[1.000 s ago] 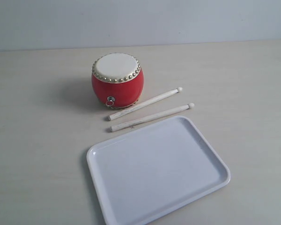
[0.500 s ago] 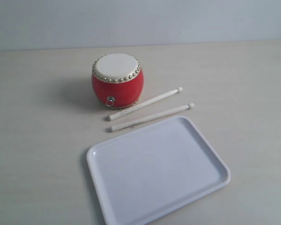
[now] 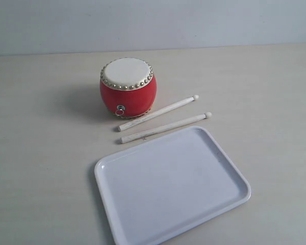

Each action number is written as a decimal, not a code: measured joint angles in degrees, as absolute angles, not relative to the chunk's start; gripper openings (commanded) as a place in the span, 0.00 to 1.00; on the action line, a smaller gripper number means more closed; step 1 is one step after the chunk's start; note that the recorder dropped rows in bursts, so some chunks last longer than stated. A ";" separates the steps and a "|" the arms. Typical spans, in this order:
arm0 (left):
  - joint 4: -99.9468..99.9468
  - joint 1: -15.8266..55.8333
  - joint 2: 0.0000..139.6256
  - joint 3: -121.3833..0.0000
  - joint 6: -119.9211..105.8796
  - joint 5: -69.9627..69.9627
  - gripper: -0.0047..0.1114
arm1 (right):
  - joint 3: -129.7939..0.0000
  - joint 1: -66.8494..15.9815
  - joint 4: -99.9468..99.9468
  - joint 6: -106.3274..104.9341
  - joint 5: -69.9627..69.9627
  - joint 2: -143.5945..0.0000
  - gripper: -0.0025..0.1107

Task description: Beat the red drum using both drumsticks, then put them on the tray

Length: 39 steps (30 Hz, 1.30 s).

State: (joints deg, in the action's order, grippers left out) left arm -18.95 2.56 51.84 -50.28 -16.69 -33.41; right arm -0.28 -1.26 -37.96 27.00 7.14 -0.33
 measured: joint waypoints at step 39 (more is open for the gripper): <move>-9.24 35.63 109.44 -87.69 -43.31 -59.98 0.04 | -0.28 -1.26 -37.96 27.10 7.14 -0.33 0.02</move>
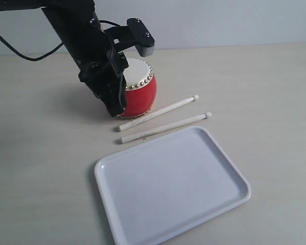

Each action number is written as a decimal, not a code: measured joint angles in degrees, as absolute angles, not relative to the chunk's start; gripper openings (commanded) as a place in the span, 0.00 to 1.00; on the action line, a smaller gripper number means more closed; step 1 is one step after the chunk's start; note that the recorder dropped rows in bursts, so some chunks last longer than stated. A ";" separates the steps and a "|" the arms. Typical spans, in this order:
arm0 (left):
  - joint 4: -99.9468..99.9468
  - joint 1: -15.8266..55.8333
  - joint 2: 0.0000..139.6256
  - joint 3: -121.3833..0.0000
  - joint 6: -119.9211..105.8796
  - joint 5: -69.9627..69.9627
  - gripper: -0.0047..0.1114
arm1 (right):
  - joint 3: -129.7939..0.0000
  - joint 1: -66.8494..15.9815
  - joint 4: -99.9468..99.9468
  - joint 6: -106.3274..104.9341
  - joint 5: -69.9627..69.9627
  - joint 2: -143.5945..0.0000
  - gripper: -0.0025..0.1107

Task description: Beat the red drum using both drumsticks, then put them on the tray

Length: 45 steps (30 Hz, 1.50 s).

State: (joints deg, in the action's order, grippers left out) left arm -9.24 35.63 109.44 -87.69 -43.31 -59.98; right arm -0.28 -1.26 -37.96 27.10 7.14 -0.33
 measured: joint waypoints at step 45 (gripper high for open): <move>-48.89 26.40 14.60 -16.54 -37.44 -6.33 0.04 | -22.69 -1.26 -9.49 38.40 -2.05 -26.88 0.02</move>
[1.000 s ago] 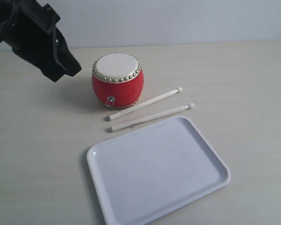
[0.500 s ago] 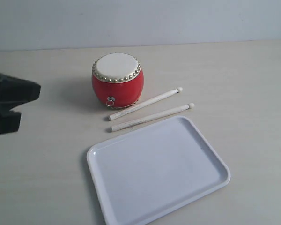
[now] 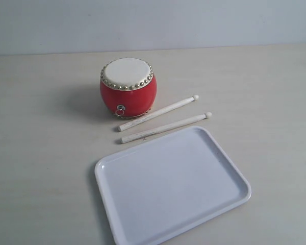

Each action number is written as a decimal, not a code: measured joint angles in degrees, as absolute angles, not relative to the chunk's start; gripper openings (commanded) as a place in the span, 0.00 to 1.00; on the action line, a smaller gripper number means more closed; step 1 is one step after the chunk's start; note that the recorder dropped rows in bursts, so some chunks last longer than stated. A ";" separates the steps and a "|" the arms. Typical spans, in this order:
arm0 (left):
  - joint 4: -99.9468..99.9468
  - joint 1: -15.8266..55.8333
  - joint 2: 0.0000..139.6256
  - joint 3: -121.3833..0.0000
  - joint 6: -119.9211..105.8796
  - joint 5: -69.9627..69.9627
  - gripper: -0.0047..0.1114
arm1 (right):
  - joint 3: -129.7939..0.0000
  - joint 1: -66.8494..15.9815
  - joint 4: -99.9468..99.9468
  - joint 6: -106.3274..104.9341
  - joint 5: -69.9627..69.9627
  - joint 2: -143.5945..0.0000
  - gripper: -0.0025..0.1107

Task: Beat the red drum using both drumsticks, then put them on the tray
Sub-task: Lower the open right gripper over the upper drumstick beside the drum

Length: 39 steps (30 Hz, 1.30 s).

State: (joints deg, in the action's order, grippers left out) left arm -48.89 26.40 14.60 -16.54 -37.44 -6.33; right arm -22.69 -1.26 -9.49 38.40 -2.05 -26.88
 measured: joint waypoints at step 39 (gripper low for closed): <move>-39.64 26.40 10.69 -16.50 -37.44 -10.63 0.04 | -97.58 -25.66 -2.53 -74.45 -53.70 -123.78 0.34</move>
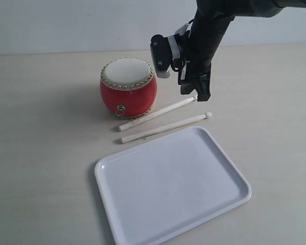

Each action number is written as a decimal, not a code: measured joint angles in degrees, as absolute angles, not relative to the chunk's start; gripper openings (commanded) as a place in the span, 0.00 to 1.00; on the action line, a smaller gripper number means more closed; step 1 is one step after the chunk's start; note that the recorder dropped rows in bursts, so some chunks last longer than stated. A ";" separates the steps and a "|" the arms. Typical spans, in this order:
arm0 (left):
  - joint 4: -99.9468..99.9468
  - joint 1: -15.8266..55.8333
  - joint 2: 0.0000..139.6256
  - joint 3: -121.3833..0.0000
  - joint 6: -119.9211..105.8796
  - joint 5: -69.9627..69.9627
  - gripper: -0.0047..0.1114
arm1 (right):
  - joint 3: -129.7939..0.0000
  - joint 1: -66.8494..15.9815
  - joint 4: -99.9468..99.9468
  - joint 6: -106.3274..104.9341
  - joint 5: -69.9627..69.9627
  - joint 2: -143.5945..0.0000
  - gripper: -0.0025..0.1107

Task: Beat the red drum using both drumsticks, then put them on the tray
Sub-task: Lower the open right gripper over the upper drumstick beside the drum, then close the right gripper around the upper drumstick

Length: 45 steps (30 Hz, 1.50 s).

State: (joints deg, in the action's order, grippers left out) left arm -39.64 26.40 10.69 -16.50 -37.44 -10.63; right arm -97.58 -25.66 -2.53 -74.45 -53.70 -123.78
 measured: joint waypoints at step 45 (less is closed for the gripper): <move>-39.42 26.40 10.69 -16.50 -37.44 -10.63 0.04 | -97.85 -27.22 4.50 -75.49 -45.24 -131.10 0.36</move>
State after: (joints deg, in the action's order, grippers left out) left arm -39.42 26.40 10.69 -16.50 -37.44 -10.63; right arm -97.85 -27.22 4.50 -75.49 -45.24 -131.10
